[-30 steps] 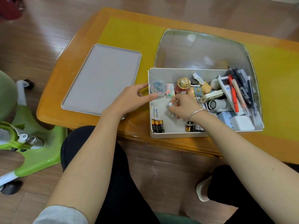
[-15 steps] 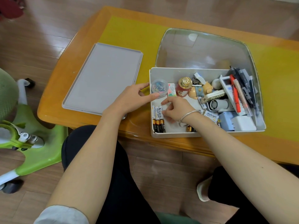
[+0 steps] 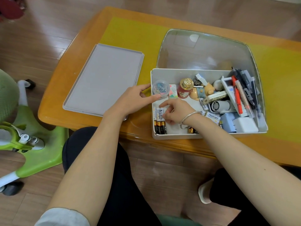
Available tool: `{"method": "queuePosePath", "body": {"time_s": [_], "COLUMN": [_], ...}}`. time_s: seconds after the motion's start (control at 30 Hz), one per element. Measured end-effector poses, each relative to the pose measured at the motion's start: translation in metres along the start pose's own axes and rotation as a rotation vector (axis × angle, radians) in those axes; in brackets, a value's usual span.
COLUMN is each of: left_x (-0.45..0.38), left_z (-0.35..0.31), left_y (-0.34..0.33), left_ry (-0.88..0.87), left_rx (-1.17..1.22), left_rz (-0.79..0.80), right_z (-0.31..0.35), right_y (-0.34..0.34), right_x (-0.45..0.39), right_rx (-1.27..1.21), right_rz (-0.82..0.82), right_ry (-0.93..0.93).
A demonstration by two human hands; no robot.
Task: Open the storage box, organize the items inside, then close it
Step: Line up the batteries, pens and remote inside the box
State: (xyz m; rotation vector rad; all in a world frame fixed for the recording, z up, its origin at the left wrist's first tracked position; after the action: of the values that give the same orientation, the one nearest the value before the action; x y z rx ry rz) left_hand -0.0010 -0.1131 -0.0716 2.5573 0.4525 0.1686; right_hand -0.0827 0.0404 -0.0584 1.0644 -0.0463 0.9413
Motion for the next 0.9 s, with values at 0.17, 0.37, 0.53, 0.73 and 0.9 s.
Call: {"method": "queuePosePath", "body": {"time_s": [0.17, 0.37, 0.53, 0.73, 0.9], "left_x": [0.001, 0.002, 0.001, 0.002, 0.002], "left_z": [-0.001, -0.002, -0.002, -0.003, -0.003], "left_y": [0.000, 0.000, 0.000, 0.000, 0.000], "left_ry": [0.003, 0.011, 0.025, 0.028, 0.028], "left_rx": [0.008, 0.004, 0.002, 0.007, -0.003], "left_rz": [0.006, 0.015, 0.020, 0.022, 0.017], "right_z": [0.000, -0.019, -0.041, -0.056, -0.057], "right_y": [0.011, 0.040, 0.056, 0.049, 0.043], "right_x": [0.005, 0.018, 0.027, 0.032, 0.026], "right_rx": [0.018, 0.065, 0.202, 0.401, 0.442], "right_rz": [0.036, -0.019, -0.020, 0.040, 0.018], "right_ry": [0.043, 0.001, -0.055, -0.131, -0.170]}}
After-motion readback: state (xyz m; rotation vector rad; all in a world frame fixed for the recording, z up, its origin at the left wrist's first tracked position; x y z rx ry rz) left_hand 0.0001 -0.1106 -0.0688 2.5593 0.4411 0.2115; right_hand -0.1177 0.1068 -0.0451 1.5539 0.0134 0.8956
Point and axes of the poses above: each hand's wrist, its own x-axis away from the middle knuckle, its own y-axis out of the back of the hand, z = x × y, the point moved 3 cm from there along -x, towards the middle knuckle, and after that the axes turned 8 degrees about -y, right-handed, at the moved point
